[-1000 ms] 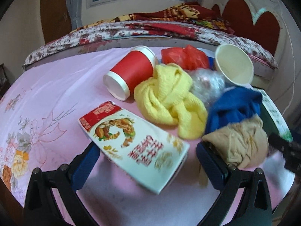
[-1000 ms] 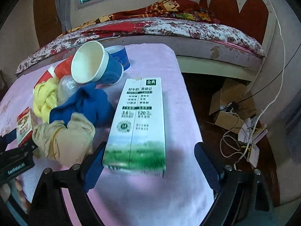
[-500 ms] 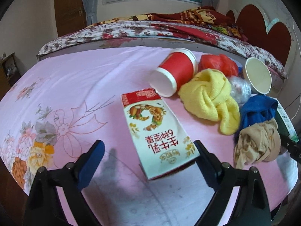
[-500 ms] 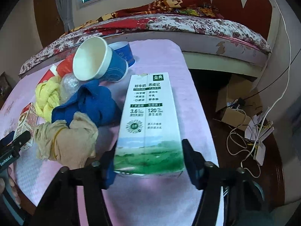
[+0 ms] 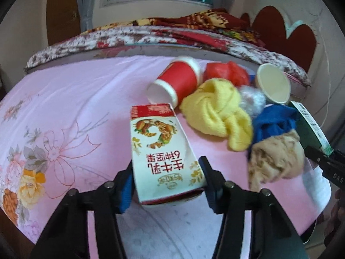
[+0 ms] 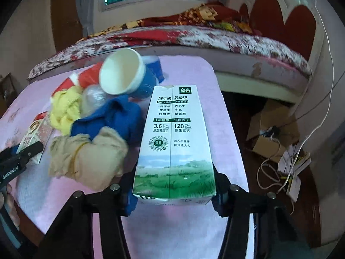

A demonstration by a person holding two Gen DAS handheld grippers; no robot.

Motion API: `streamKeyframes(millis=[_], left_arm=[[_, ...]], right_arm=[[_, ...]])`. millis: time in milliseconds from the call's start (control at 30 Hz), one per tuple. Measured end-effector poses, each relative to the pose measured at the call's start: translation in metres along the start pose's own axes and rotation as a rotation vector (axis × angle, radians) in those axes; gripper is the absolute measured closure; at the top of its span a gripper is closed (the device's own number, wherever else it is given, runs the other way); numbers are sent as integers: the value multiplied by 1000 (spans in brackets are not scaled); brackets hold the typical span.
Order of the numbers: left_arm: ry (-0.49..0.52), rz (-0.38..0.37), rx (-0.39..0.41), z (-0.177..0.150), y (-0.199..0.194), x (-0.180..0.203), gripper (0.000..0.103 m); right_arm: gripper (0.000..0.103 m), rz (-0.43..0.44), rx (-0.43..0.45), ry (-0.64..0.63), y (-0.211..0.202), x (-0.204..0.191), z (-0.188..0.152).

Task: Collect trash
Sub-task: 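Grasp the snack box with the left gripper while the right gripper grasps the milk carton, then carry both boxes over the black bin and open both grippers to drop them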

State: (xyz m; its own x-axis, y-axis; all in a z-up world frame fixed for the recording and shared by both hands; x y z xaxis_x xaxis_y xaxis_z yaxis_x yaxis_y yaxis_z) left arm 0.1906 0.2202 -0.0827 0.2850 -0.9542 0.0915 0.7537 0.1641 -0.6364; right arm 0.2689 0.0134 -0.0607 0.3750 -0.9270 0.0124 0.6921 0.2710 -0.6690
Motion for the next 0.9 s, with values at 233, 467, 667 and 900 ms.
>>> streamKeyframes(millis=[233, 467, 667, 900], left_arm=[[67, -36, 84, 13, -41, 19, 48], [153, -133, 120, 12, -67, 72, 49], [244, -245, 118, -4, -77, 141, 49], [350, -370, 101, -30, -92, 209, 49]], right_arm=[[47, -6, 47, 0, -34, 6, -5], [47, -43, 89, 9, -78, 42, -18], [47, -117, 95, 54, -107, 96, -42], [47, -203, 61, 93, -135, 157, -80]])
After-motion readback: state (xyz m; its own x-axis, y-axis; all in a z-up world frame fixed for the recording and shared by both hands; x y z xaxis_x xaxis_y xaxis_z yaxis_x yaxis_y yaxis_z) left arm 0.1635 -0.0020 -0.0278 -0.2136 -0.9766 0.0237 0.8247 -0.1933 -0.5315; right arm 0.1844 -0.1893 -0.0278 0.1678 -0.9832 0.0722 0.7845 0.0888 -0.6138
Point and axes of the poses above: each gripper's, at about its wrist camera, not at the fingertips, and y roughly the way its jaws point, x to its right, z to its top, the point moved 4 cm from there along y, roughly the way its jaws point, and after that the axes turned 4 degrees about x, right-handed, at the moved point
